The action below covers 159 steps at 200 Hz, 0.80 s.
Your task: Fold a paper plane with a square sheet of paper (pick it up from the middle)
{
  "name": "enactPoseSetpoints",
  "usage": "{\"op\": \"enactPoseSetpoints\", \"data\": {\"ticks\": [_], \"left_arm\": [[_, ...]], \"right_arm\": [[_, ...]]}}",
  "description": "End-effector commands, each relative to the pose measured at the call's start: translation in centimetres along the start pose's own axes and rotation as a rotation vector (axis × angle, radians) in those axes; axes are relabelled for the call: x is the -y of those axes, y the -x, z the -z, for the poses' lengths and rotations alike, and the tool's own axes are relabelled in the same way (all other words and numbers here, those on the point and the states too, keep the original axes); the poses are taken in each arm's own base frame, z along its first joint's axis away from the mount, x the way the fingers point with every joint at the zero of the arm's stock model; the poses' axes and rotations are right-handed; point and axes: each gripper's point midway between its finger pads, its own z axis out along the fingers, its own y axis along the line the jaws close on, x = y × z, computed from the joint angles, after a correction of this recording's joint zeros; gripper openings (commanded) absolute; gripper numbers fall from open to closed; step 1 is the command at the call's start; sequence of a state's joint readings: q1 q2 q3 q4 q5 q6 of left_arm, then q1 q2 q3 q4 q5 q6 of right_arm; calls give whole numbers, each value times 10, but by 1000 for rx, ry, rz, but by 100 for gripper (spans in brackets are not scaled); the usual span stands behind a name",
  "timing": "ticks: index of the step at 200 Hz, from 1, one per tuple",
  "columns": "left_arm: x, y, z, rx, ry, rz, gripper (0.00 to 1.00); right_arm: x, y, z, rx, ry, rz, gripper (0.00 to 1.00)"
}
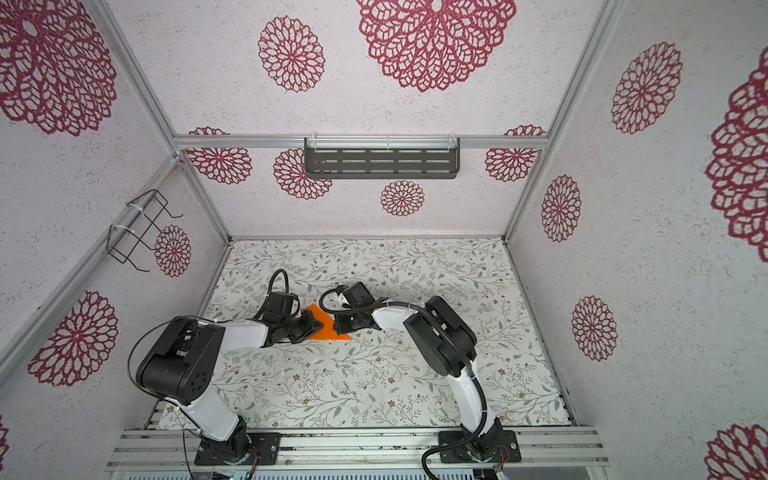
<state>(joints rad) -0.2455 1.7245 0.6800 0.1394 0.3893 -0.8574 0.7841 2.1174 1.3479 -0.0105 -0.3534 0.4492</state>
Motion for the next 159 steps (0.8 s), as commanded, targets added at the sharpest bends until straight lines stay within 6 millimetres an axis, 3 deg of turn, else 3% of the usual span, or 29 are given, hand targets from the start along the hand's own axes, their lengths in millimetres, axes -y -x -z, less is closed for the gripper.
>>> {"op": "enactPoseSetpoints", "data": {"ticks": [1,112,131,159], "left_arm": [[-35,0,-2,14,77,47,11],[-94,69,27,126,225,171,13],[-83,84,39,161,209,166,14],[-38,98,65,219,89,148,21]], "right_arm": [[43,-44,-13,-124,-119,-86,10],[44,-45,-9,-114,-119,-89,11],[34,-35,-5,-86,-83,-84,12],[-3,5,15,20,37,-49,16]]}}
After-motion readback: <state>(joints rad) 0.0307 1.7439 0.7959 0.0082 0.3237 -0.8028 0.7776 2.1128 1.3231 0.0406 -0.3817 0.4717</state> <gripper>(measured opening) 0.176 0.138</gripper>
